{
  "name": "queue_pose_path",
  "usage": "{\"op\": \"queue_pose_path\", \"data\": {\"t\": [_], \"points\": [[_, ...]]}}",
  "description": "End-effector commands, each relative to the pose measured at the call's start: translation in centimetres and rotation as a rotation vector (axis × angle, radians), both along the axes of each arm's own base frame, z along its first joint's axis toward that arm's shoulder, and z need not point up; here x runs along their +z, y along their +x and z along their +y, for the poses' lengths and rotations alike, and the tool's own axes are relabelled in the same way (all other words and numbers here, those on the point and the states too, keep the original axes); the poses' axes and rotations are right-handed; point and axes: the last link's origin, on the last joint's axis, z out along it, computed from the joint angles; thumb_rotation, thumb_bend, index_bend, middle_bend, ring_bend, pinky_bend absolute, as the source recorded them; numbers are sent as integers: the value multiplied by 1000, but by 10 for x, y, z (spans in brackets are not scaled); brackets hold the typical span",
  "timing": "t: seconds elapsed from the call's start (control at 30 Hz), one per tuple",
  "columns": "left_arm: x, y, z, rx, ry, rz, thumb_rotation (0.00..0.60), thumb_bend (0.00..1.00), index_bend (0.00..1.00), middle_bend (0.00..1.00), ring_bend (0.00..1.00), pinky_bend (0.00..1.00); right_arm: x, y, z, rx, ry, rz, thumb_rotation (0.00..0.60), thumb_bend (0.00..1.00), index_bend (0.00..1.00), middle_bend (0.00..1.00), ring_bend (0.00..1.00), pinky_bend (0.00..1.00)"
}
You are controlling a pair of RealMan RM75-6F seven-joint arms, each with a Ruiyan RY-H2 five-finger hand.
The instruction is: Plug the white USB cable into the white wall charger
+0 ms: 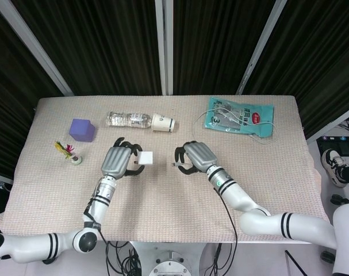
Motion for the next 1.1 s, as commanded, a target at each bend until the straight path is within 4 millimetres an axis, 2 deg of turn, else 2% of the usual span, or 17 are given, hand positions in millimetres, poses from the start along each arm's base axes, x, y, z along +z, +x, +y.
{"op": "queue_pose_path", "data": {"t": [0.03,0.47,1.1], "points": [[1,3,0,2,9,-10,495,374,450,427,239,117,-10,15,-7,-14,-8,-3,600,372,669,583,300,237],[3,13,-2,-3,27,-46,493,374,450,427,239,117,-25,38,-21,-81,-11,-58,600,374,673,585,300,232],[4,22,-1,-17,46,-60,493,373,450,427,239,117,-32,50,-24,-117,6,-114,600,376,677,586,302,224]]}}
